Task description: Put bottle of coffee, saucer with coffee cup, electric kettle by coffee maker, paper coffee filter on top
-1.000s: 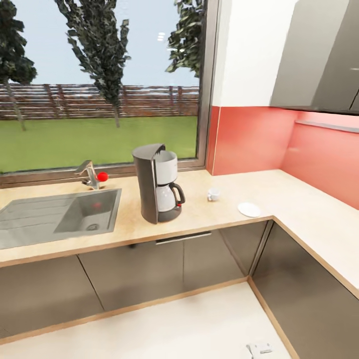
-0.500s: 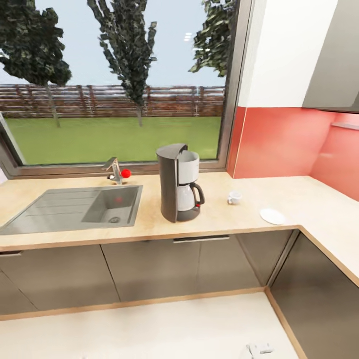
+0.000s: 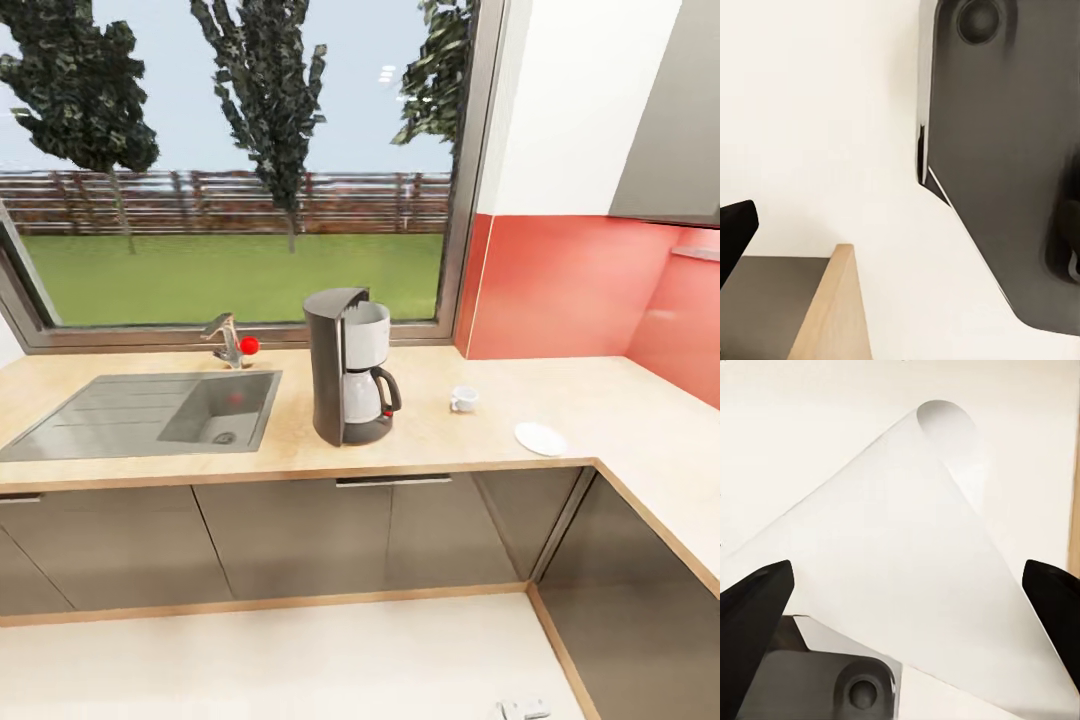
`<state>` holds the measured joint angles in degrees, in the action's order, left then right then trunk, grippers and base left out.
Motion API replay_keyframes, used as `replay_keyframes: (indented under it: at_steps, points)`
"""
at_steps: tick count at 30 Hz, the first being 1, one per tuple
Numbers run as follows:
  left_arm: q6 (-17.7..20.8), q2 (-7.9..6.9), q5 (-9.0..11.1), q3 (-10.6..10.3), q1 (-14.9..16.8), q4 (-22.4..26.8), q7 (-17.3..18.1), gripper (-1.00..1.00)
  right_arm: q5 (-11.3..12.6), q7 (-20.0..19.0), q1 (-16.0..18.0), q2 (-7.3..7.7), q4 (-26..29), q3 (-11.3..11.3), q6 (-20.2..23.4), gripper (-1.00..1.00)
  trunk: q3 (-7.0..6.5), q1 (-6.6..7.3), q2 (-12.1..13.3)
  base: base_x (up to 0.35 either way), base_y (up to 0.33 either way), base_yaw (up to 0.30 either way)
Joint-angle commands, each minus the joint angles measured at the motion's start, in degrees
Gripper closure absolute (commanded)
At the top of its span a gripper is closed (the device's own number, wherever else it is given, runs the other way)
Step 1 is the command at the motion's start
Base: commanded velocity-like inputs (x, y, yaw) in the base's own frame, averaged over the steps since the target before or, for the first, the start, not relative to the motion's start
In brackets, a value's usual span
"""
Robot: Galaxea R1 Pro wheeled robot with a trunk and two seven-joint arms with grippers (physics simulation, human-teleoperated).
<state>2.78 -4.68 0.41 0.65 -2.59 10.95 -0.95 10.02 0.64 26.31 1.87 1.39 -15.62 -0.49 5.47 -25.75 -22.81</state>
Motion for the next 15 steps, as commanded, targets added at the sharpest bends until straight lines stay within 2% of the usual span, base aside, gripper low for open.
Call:
replay_keyframes:
  at_steps: [1,11,12,15]
  points:
    - [0.29,-0.05,0.06,0.08,-0.05,0.22,-0.1,-1.0,0.64,0.06,0.04,-0.04,0.01,-0.48,-0.08,1.0,0.11,-0.03,-0.11,0.0,-0.004,0.0]
    - [0.5,-0.96,-0.24,0.18,-0.09,-0.55,-0.02,-1.0,0.87,-0.21,0.04,-0.19,0.1,-0.52,-0.29,1.0,0.11,-0.03,-0.11,0.0,0.0,-0.023]
    - [0.61,-1.77,-0.41,0.14,-0.13,-1.27,-0.02,-1.0,0.92,-0.23,0.06,-0.26,0.22,-0.52,-0.3,1.0,0.11,-0.03,-0.11,0.0,0.0,-0.002]
    - [0.49,-2.4,-0.47,0.04,-0.15,-2.25,-0.02,-1.0,0.89,-0.02,0.05,-1.53,7.88,-0.43,-0.47,1.0,0.11,-0.03,-0.11,0.0,0.0,0.0]
